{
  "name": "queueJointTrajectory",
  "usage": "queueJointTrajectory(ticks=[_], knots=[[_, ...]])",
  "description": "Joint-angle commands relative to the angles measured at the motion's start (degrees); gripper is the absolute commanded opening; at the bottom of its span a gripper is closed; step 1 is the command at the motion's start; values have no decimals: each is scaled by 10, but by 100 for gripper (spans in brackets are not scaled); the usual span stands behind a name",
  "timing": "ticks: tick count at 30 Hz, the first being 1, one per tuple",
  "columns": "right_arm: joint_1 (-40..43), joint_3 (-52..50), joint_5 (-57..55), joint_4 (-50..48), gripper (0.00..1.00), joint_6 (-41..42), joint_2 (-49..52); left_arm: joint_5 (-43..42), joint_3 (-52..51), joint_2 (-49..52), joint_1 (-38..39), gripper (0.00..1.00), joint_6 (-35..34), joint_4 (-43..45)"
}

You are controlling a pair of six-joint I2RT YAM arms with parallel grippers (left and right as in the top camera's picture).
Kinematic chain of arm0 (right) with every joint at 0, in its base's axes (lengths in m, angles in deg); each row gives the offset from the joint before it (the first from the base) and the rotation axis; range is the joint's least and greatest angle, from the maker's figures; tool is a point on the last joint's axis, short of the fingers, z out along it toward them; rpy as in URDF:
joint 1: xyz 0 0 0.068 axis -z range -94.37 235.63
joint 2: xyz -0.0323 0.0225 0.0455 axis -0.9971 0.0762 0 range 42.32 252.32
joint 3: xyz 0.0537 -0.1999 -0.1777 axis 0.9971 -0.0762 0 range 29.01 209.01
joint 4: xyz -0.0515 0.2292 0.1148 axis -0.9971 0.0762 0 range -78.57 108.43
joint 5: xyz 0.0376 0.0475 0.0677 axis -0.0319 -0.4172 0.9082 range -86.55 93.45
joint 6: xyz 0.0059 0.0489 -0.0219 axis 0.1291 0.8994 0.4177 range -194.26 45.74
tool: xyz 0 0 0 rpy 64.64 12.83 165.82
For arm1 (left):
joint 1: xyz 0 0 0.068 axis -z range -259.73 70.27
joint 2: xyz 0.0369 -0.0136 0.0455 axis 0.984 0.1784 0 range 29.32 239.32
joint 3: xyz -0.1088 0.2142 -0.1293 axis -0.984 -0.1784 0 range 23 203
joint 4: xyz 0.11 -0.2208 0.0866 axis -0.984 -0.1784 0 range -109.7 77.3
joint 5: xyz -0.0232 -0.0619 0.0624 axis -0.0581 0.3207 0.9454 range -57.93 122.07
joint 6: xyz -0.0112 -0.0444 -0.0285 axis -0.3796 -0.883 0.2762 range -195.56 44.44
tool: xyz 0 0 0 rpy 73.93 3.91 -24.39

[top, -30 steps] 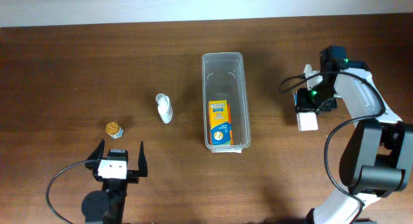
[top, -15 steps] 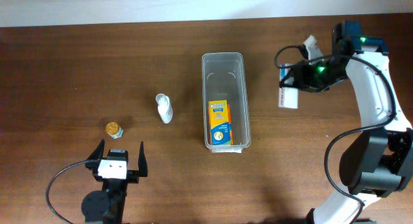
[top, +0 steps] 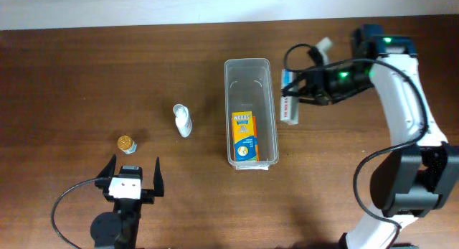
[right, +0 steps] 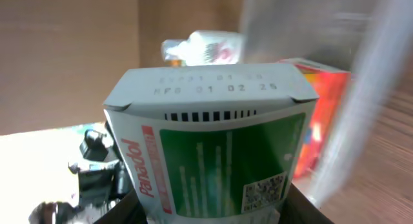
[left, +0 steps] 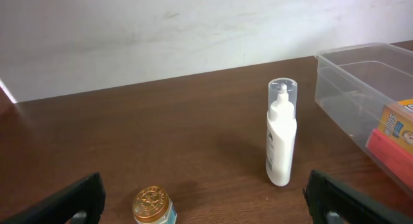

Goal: Pack container
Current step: 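Lift the Panadol box and carry it over the container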

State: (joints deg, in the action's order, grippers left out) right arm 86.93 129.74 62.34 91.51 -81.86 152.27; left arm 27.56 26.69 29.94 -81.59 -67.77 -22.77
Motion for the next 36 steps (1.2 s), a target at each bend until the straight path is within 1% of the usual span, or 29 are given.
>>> queueJointTrajectory(ticks=[1,4,5,6,9,15,19,25,29,33,36], knots=[[-36,11,44,-18,43,-4,0,-2,-6,-3,-3,100,9,0],[-61,11,49,-47,43,-5,0,-2,-6,-3,-3,99,9,0],[-67,11,50,-55,45,-5,0,-2,-6,-3,-3,99,9,0],[-73,11,49,-62,49,-5,0,-2,-6,-3,-3,100,9,0],[-84,11,44,-69,51,-5,0,-2,-6,-3,-3,99,9,0],[-85,11,-25,-27,51,-5,0,-2,-6,-3,-3,99,9,0],[-85,11,-44,-21,51,-5,0,-2,-6,-3,-3,99,9,0],[-84,11,-54,-31,51,-4,0,-2,-6,-3,-3,99,9,0],[-84,11,-54,-47,51,26,0,-2,-6,-3,-3,99,9,0],[-84,11,-54,-65,50,26,0,-2,-6,-3,-3,99,9,0],[-84,11,-54,-89,50,49,0,-2,-6,-3,-3,99,9,0]])
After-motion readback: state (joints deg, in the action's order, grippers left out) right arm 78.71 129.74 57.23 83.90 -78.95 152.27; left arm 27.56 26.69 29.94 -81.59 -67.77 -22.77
